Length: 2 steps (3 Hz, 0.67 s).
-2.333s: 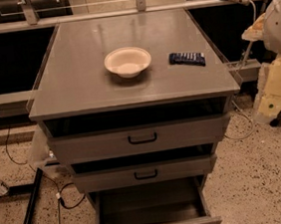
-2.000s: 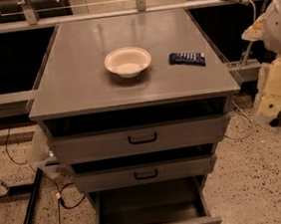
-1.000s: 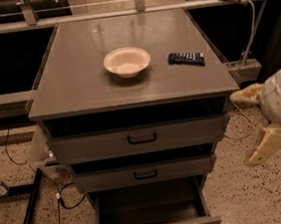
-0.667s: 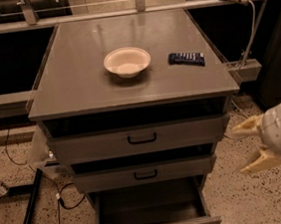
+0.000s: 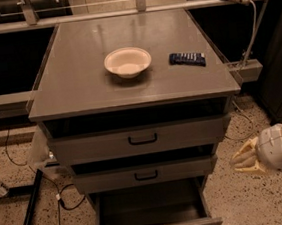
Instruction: Close bottom drawer
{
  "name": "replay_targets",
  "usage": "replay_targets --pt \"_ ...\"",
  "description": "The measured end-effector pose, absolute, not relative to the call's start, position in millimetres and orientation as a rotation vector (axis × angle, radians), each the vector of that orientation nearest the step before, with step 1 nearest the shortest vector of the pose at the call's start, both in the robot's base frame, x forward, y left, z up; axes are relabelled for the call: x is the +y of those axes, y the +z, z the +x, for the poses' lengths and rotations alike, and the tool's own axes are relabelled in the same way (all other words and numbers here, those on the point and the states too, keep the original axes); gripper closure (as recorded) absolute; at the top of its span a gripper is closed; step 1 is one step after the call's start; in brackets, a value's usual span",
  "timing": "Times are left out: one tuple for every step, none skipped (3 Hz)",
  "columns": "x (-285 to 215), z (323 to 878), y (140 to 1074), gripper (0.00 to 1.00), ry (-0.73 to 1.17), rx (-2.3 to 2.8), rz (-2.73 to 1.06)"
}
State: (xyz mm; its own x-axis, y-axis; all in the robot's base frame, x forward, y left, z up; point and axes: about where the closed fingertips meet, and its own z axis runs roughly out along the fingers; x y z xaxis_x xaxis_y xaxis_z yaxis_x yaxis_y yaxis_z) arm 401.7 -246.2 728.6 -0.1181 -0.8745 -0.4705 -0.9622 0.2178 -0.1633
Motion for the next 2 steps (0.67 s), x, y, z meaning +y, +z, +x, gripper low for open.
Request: replay_targets --pt "-246 402 729 1.0 0.249 2.03 -1.692" --pt "-243 400 711 1.0 0.274 2.065 -1.67"
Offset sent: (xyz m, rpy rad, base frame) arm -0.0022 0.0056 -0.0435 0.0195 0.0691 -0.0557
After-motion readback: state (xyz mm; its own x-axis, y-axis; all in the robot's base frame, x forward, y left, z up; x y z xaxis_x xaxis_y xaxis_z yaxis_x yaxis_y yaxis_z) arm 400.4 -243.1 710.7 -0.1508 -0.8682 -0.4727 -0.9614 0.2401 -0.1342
